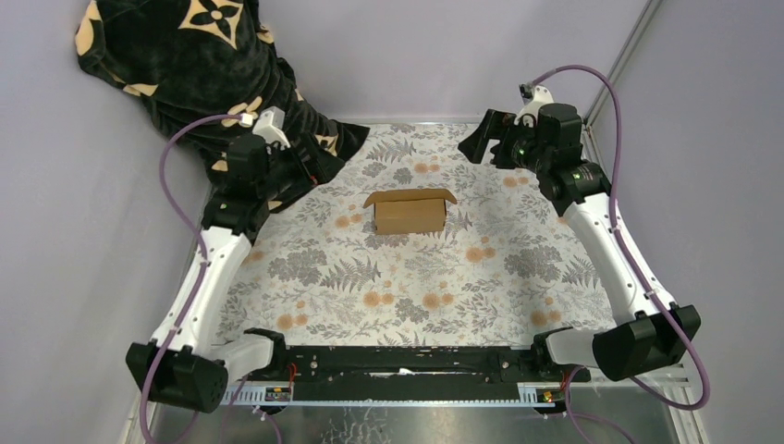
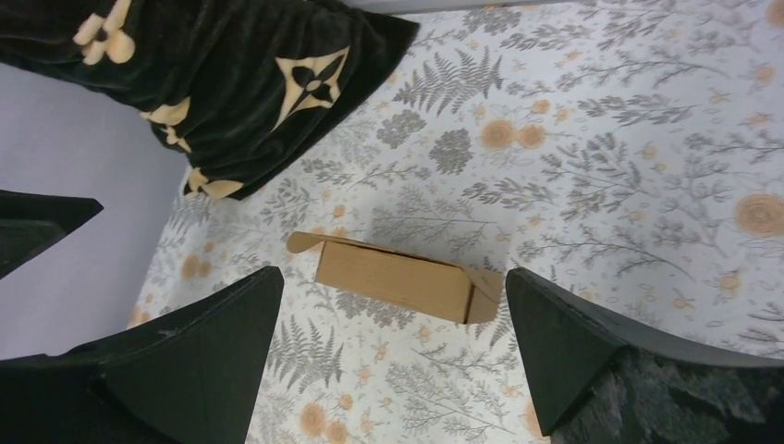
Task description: Fold the paper box
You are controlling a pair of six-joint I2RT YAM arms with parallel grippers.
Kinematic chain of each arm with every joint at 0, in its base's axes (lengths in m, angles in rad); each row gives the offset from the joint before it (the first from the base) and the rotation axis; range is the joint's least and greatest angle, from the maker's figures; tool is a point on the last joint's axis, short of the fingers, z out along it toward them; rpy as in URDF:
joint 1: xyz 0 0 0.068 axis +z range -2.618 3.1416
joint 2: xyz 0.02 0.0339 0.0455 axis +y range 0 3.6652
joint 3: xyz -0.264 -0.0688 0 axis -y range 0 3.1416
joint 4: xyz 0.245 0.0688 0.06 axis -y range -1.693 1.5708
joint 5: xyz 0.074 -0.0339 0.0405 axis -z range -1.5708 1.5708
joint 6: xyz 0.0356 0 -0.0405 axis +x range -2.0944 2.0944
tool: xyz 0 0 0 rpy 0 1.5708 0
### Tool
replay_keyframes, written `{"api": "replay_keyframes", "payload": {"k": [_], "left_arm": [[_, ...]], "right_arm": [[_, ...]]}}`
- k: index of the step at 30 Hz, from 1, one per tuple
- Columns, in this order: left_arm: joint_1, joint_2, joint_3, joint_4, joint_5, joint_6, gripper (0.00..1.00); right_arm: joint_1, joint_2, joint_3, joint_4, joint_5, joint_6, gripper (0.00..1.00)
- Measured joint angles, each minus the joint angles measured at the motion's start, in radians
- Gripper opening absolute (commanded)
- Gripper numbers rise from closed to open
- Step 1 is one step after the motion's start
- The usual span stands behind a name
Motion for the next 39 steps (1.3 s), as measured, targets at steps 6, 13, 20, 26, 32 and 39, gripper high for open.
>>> {"api": "replay_keyframes", "payload": {"k": [6,13,20,26,32,39], "left_arm": [[0.0,-0.102,-0.033,0.028,-0.012,0.002,0.99],[0.0,-0.047,-0.105,0.137,-0.011,-0.016,0.87],[-0.024,0.05,-0.105,0.172,-0.061,0.036,0.77],[-0.174,0.053,-0.159,0.237,-0.225,0.15,0.73],[-0.298,0.052,-0.17,0.244,-0.469,0.259,0.87],[-0.542,-0.03,-0.203,0.315,-0.777,0.42,0.99]], "right_arm": [[0.0,0.008,-0.01,0.007,-0.061,0.014,0.9],[0.001,0.016,-0.135,0.032,-0.024,-0.09,0.63],[0.001,0.041,-0.278,0.071,0.03,-0.184,0.46],[0.008,0.09,-0.29,0.142,0.007,-0.257,0.47],[0.022,0.09,-0.311,0.178,0.001,-0.288,0.53],[0.022,0.09,-0.311,0.204,-0.001,-0.282,1.0]]}}
